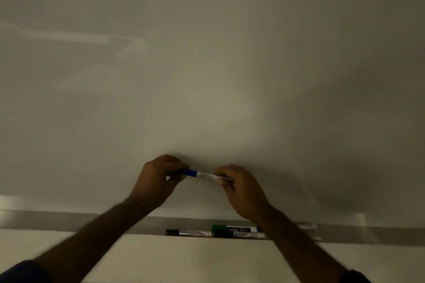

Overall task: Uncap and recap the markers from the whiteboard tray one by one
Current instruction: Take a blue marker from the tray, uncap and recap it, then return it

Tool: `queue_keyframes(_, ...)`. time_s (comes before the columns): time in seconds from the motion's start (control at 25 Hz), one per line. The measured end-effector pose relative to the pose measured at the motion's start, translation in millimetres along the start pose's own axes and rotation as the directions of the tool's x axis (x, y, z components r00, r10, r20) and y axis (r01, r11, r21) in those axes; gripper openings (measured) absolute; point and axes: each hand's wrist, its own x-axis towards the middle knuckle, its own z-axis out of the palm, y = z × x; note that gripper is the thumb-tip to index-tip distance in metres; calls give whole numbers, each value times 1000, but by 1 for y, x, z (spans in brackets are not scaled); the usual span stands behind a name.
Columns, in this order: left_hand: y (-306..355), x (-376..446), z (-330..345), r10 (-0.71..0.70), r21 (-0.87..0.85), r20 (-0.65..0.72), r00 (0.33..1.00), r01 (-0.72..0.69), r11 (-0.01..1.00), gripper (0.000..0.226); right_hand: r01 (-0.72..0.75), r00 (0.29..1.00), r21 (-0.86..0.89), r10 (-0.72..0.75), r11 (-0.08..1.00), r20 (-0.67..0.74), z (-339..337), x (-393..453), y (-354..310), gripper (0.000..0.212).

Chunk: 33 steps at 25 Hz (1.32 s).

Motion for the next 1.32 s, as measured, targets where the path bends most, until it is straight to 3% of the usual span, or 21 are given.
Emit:
queue_keyframes(0.28,-71,-53,59,-228,-11,61,972,229,973,21,-179,975,-166,197,970,104,86,-26,33,14)
queue_keyframes(0.44,-94,-80,83,-399,3,110,910,401,916,21,-213,948,-351,279,912,151,130,-46,39,23)
queue_keyframes(0.6,-105,-99,96,-513,5,123,849,517,856,20,-239,932,-389,323,889,165,153,-47,44,23)
queue_keyframes(0.88,-118,-105,104,-563,72,223,796,563,824,27,-193,897,-500,358,844,258,172,-45,53,13)
queue_keyframes(1.32,-125,-103,103,-516,156,322,794,493,856,42,-127,878,-521,339,844,337,171,-44,60,25)
